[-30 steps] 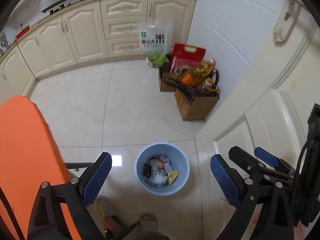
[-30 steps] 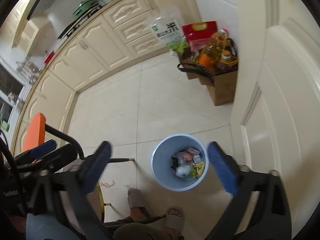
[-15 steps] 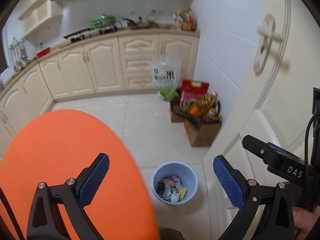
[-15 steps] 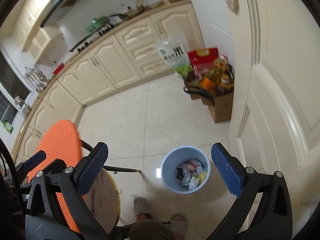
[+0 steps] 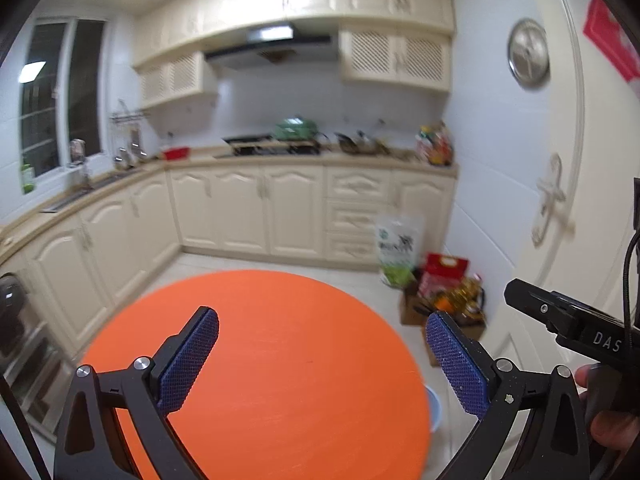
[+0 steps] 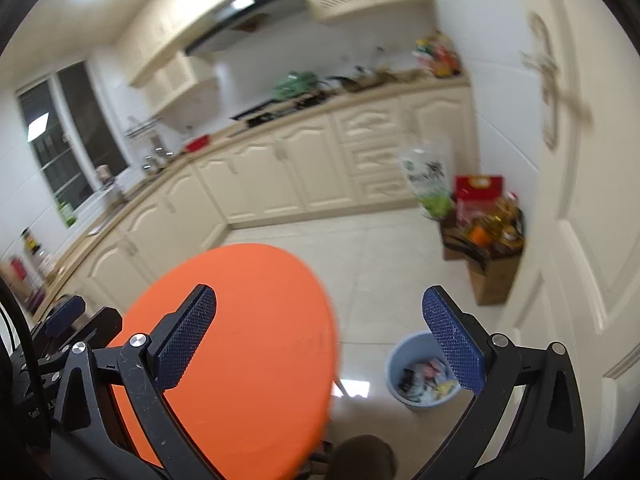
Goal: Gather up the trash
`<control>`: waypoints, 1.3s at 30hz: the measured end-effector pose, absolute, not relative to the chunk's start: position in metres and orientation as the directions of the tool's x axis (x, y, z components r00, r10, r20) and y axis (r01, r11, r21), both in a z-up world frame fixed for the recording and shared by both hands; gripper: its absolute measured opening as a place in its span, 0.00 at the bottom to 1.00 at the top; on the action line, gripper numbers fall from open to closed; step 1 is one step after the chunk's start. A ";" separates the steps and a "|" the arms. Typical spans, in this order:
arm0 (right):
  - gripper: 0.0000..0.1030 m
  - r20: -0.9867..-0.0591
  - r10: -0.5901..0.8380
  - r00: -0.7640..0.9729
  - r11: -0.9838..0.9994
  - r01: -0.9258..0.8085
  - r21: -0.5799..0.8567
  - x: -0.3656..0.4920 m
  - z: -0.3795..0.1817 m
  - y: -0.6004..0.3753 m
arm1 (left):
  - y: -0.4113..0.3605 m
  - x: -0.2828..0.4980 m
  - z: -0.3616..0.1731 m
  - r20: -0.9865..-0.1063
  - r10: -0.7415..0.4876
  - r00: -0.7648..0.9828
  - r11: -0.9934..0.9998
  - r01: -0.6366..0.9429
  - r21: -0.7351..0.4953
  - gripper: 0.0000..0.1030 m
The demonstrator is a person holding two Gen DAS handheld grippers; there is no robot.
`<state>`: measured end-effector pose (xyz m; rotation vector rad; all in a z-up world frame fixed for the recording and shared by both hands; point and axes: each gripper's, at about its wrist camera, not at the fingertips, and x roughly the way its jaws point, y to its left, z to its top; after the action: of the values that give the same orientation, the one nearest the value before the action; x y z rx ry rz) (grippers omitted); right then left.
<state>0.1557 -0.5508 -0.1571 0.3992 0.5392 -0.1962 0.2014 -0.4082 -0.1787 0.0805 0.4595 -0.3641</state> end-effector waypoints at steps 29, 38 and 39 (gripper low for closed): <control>1.00 -0.395 0.023 0.919 0.990 0.033 0.135 0.032 -0.132 -0.323 | -0.347 -0.190 -0.241 -0.305 -0.064 0.950 0.996 0.042 -0.079 0.99; 1.00 -0.345 0.011 0.939 0.992 0.035 0.125 0.009 -0.119 -0.313 | -0.344 -0.240 -0.225 -0.296 -0.011 0.955 0.999 -0.003 -0.047 0.99; 1.00 -0.345 0.009 0.938 0.992 0.036 0.124 0.007 -0.119 -0.313 | -0.348 -0.235 -0.221 -0.296 -0.014 0.955 0.999 0.001 -0.045 0.99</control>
<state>0.0074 -0.3128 -0.1189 0.1297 0.3527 -0.0136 -0.2355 -0.3483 -0.2212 -0.0450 0.3006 -0.0074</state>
